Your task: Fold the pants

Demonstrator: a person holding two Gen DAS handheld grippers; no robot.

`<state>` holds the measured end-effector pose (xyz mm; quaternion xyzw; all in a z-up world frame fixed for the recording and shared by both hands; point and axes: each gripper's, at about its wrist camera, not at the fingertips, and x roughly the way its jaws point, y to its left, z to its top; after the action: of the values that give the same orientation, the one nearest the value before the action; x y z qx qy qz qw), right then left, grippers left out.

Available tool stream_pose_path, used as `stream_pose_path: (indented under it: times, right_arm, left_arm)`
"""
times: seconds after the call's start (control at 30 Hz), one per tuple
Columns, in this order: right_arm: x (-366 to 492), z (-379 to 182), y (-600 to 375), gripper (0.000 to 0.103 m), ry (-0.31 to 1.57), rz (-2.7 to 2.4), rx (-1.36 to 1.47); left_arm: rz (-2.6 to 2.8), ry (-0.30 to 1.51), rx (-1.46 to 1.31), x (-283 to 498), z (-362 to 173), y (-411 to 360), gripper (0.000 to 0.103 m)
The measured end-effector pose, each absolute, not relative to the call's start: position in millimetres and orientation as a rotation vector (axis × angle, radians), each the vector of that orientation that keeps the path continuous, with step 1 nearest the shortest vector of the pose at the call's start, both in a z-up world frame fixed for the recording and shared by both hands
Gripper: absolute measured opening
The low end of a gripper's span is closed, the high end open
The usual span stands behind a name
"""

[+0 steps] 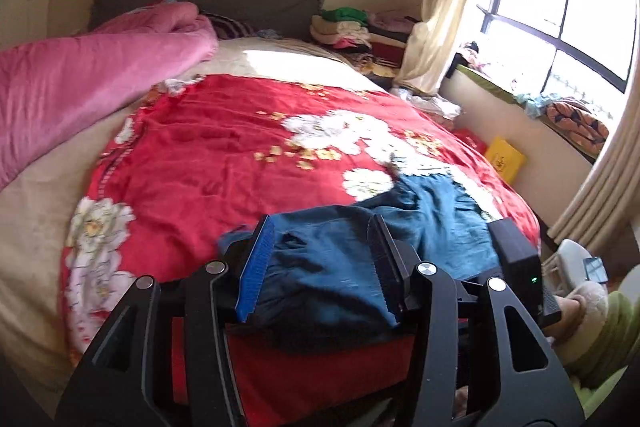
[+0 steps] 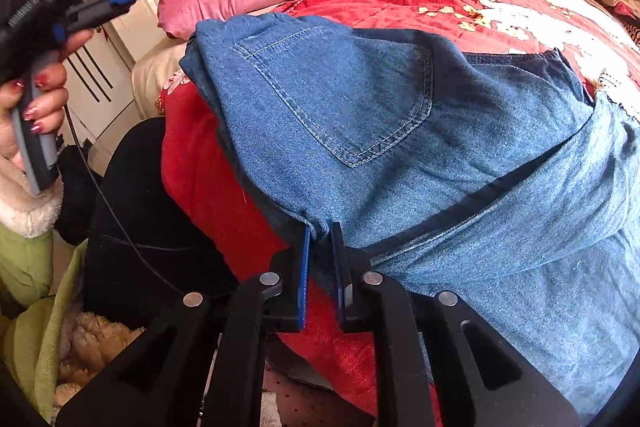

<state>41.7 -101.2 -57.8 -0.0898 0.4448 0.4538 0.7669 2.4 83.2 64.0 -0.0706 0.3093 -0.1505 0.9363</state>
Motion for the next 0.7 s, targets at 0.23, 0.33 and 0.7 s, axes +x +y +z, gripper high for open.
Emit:
stream_pose_path:
  times: [0.23,0.33,0.7]
  right_arm:
    - [41.1,-41.4,-120.3,0.011,0.954,0.972,-0.113]
    - [38.3,-23.0,-128.7,0.013,0.885,0.968,-0.058]
    - [59.9,-63.4,-105.5,0.022,1.030,0.832,-0.113]
  left_arm:
    - [-0.290,0.873,-0.085,36.8,-7.2,52.3,0.025]
    - [-0.264,0.927,-0.108,29.1,-30.7,69.4,0.024]
    - [-0.296,0.942,-0.175,29.2,-60.8,83.4,0.022]
